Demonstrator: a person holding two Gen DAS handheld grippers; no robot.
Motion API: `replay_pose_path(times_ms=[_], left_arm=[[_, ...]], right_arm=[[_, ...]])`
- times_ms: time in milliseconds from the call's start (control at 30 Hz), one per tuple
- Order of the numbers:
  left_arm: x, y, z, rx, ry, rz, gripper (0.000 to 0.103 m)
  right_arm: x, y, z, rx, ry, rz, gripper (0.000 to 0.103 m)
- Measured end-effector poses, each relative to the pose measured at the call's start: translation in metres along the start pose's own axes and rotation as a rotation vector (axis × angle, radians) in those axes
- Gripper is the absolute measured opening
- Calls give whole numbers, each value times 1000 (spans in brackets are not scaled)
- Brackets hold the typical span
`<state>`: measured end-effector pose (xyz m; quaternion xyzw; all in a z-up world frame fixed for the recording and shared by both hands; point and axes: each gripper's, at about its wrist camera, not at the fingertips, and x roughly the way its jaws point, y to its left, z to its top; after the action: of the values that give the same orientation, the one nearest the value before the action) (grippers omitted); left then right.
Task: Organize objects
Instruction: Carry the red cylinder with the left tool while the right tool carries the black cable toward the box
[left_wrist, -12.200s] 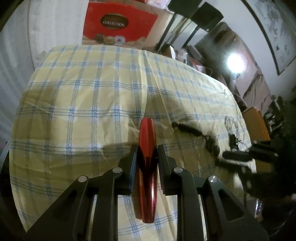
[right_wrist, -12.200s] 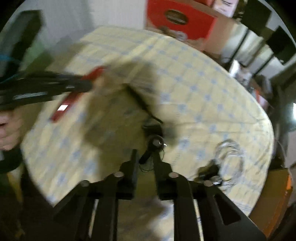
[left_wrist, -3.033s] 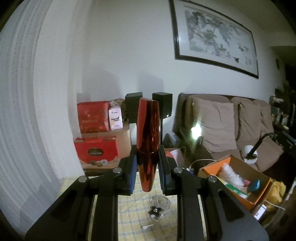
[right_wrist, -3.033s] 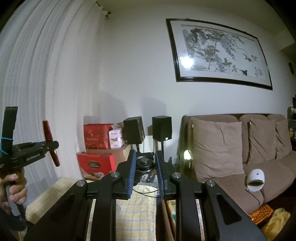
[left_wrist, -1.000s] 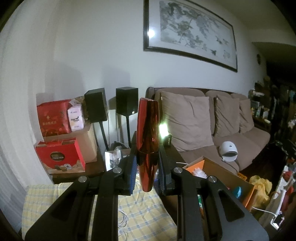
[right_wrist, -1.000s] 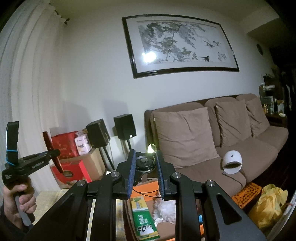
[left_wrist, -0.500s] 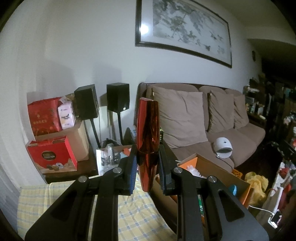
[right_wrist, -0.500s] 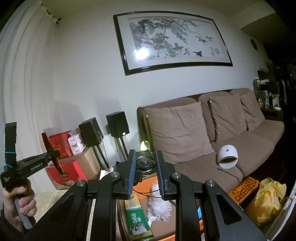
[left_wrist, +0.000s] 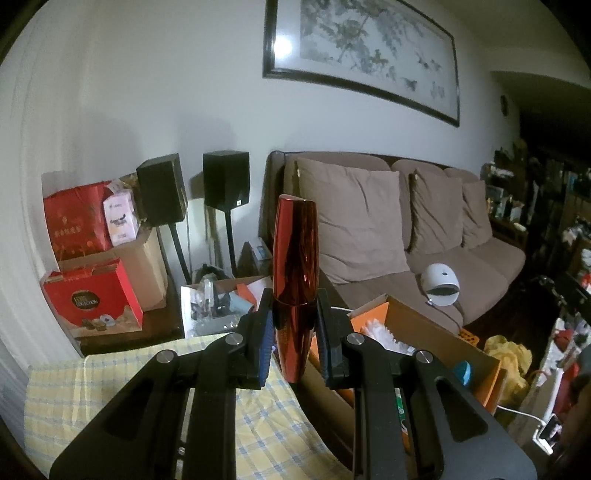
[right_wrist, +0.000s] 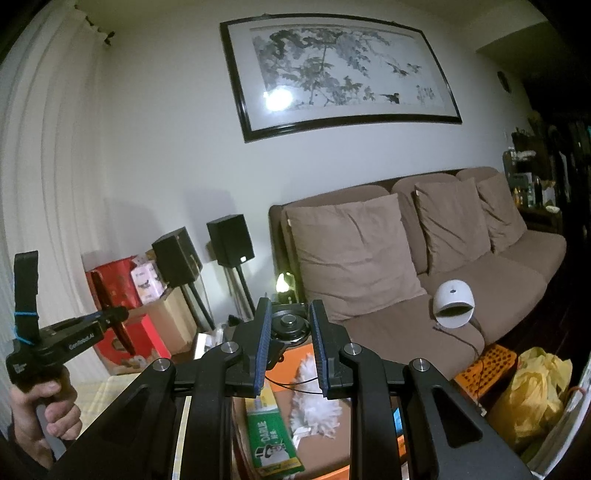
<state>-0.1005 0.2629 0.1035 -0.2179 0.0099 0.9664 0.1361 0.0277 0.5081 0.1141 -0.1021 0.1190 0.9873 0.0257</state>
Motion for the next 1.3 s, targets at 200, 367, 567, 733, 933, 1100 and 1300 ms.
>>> replay_pose_path(times_ms=[200, 367, 567, 733, 933, 1100, 1300], left_arm=[[10, 2, -5, -17, 25, -20, 19], [11, -2, -15, -1, 16, -66, 19], [21, -7, -24, -20, 51, -111, 19], [27, -16, -33, -23, 71, -151, 19], [38, -23, -43, -28, 103, -170, 19], [50, -21, -47, -36, 126, -167, 19], [62, -19, -49, -37, 146, -164, 19]], right_arm=[[10, -1, -3, -2, 20, -5, 20], [17, -2, -7, 0, 37, -12, 20], [29, -2, -13, -5, 67, -12, 20], [35, -3, -15, -10, 79, -21, 20], [39, -3, -17, -18, 88, -33, 20], [48, -5, -19, -18, 106, -45, 20], [60, -12, -28, -13, 144, -62, 20]])
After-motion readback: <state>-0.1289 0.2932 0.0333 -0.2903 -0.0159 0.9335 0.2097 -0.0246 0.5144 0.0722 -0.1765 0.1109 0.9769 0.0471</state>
